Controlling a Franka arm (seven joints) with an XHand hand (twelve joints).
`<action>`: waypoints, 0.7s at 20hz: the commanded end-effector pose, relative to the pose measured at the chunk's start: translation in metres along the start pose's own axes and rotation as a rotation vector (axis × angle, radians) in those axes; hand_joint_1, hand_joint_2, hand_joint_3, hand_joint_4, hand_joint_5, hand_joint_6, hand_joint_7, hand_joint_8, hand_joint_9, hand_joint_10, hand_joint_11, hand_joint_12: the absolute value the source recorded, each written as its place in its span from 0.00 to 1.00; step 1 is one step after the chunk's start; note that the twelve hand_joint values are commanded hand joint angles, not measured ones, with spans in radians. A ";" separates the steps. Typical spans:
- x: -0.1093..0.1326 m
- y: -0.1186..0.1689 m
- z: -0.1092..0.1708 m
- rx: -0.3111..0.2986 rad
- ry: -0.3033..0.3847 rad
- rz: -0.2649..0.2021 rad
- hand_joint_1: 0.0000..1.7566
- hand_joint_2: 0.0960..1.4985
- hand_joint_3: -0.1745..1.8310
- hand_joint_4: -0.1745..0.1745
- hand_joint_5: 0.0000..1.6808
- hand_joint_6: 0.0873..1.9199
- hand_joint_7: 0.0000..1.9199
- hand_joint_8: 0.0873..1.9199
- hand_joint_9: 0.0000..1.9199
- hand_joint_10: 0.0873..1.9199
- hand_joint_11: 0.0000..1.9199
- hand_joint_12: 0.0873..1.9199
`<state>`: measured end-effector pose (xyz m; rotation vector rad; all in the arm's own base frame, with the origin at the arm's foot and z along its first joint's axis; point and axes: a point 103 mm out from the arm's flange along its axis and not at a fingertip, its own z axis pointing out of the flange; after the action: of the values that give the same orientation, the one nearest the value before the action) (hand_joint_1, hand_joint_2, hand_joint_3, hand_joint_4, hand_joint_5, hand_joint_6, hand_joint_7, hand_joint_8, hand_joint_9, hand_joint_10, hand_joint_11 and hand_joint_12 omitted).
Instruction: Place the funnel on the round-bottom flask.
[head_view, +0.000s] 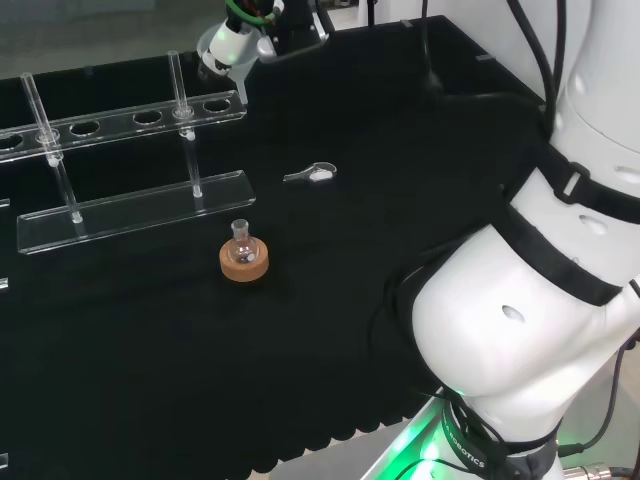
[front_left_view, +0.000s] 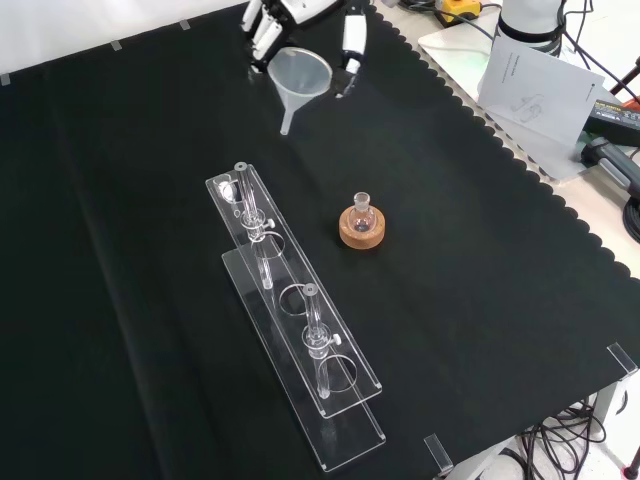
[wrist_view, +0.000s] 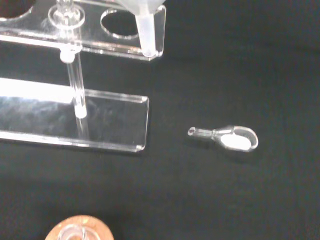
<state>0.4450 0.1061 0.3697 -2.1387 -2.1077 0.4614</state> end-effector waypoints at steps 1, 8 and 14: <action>0.007 -0.017 0.018 0.021 0.027 0.007 0.39 0.49 0.33 0.42 0.46 0.33 0.50 0.34 0.67 0.31 0.36 0.64; 0.019 -0.030 0.047 0.059 0.037 -0.006 0.39 0.49 0.33 0.42 0.45 0.34 0.50 0.34 0.67 0.31 0.36 0.64; 0.036 -0.037 0.072 0.096 0.053 -0.041 0.39 0.49 0.33 0.40 0.45 0.34 0.50 0.35 0.67 0.31 0.36 0.64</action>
<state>0.3975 0.1209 0.3217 -2.0719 -2.0436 0.4894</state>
